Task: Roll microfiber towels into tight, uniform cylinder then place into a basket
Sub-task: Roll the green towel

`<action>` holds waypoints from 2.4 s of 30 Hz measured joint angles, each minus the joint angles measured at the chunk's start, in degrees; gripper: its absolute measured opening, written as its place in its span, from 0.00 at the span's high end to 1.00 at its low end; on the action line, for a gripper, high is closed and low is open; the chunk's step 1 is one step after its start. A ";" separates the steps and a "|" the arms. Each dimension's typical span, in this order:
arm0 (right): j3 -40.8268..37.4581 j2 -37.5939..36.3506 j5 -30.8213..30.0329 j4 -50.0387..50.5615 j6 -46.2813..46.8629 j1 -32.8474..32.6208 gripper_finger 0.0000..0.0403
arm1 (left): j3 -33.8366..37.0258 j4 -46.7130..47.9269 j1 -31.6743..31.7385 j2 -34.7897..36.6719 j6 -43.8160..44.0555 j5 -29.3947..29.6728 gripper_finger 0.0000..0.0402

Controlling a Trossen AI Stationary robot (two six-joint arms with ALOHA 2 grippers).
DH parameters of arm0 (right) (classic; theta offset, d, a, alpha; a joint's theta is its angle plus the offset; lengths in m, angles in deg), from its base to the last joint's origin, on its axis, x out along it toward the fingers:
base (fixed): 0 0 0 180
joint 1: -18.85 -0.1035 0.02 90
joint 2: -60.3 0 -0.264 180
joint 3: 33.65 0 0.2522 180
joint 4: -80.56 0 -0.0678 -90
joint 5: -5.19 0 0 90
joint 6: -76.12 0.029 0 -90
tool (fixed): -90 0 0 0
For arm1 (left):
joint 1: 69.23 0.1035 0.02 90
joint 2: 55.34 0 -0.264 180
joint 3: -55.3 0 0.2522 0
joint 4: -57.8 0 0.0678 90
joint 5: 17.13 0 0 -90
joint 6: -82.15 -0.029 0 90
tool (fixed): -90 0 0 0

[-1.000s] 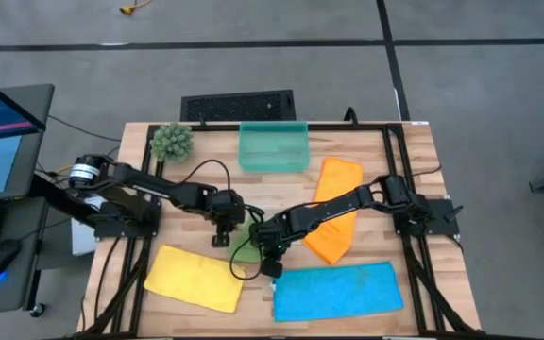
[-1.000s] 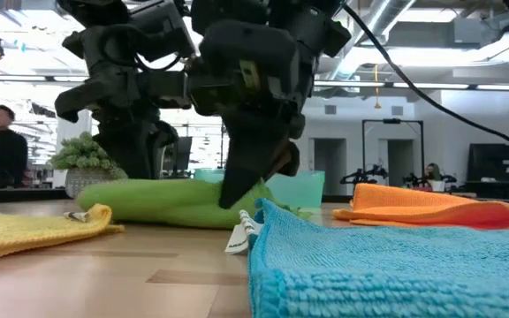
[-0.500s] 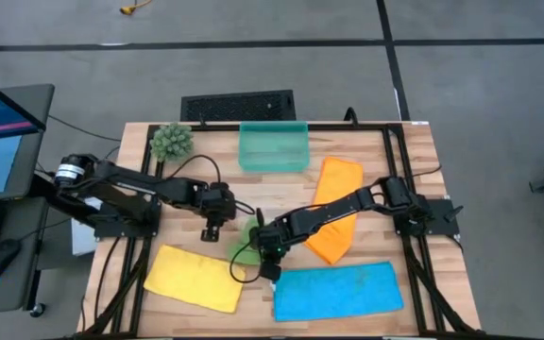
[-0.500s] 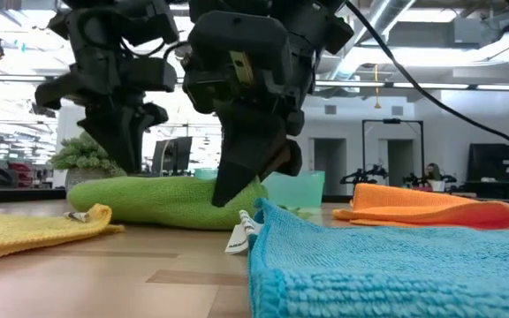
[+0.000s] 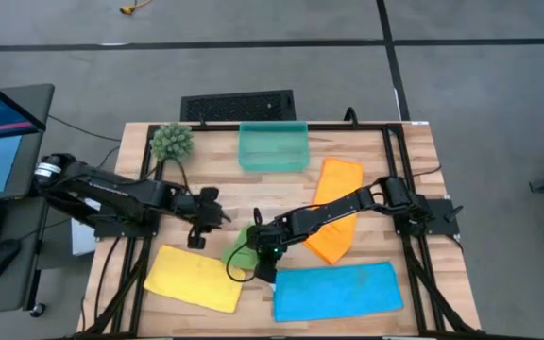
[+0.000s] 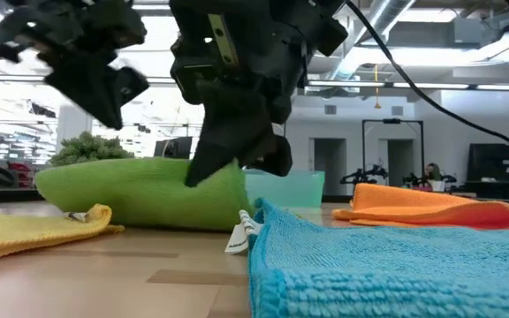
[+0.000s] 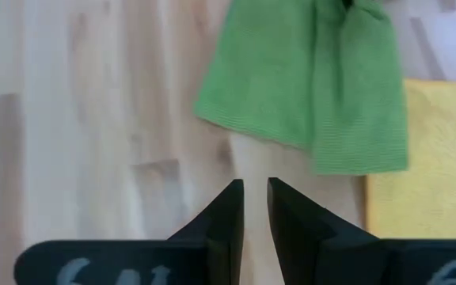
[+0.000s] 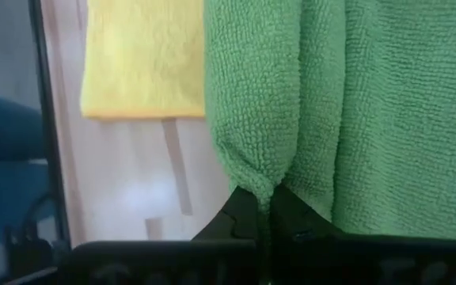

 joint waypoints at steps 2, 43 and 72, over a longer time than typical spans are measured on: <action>0.00 -0.02 0.07 -0.76 1.79 0.08 0.96 | 2.90 -4.52 -1.95 0.68 1.22 -0.06 0.87; 0.07 -0.11 -0.11 -3.70 28.37 -1.85 0.96 | 10.81 -37.20 -15.19 -15.27 0.36 7.57 0.87; 0.07 -0.13 -2.97 1.87 21.79 -4.66 0.96 | 10.16 -44.49 -0.56 -13.43 -14.34 -12.20 0.87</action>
